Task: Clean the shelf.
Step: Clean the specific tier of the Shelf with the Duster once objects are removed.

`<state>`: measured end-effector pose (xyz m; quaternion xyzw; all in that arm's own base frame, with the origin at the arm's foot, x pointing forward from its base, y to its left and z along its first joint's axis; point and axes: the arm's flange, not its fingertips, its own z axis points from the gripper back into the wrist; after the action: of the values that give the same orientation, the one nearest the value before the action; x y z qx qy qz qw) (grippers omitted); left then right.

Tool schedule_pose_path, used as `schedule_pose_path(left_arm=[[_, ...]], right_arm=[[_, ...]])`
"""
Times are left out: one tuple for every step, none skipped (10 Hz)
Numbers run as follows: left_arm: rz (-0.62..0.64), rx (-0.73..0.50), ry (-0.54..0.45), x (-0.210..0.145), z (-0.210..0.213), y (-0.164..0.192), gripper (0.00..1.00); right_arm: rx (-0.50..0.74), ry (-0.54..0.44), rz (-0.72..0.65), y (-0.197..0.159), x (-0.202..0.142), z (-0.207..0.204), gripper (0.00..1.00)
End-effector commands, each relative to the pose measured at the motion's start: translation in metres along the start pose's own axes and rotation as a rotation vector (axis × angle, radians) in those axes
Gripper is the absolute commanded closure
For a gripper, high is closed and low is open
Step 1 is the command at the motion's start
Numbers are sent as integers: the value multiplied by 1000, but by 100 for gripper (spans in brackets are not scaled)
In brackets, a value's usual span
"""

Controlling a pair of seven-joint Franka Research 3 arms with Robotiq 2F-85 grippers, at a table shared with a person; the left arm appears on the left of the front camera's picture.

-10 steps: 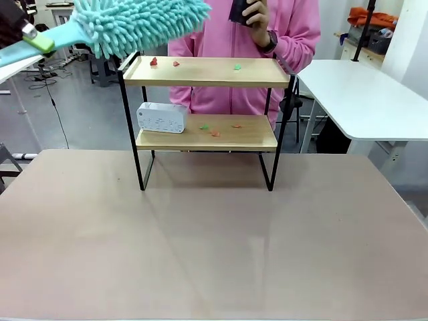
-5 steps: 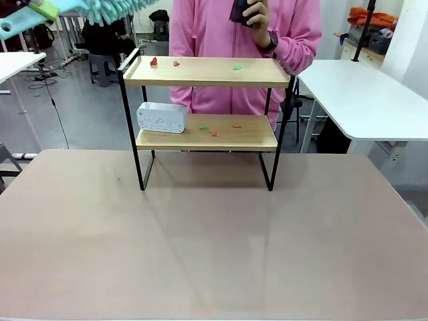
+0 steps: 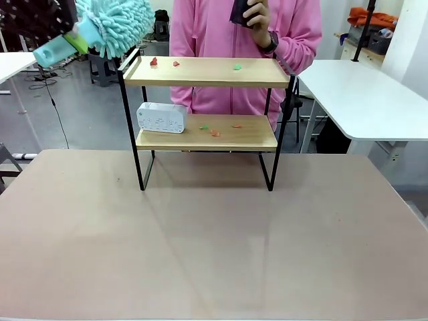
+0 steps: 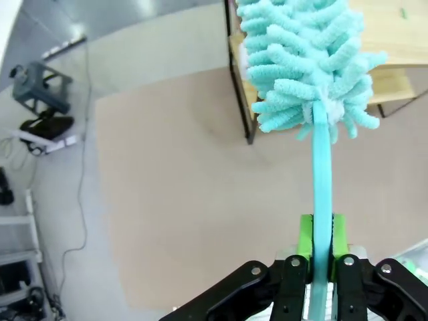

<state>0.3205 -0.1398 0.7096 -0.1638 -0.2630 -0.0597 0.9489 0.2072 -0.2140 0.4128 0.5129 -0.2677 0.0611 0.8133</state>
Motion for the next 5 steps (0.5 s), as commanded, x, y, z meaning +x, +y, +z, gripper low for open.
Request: schedule_pose_path(left_arm=[[-4,76,6,-2,-13,-7,88],[-25,85,14,-3,-19,-12,88],[-31,90,17,-1,-24,-14,88],[-30,96,20,1,-29,-16,88],[-20,117,37,3,-35,-18,88]], right_arm=[[14,-18,27,1,3,0,0],[14,-18,27,1,3,0,0],[14,-18,27,1,3,0,0],[14,-18,27,1,3,0,0],[14,-18,27,1,3,0,0]])
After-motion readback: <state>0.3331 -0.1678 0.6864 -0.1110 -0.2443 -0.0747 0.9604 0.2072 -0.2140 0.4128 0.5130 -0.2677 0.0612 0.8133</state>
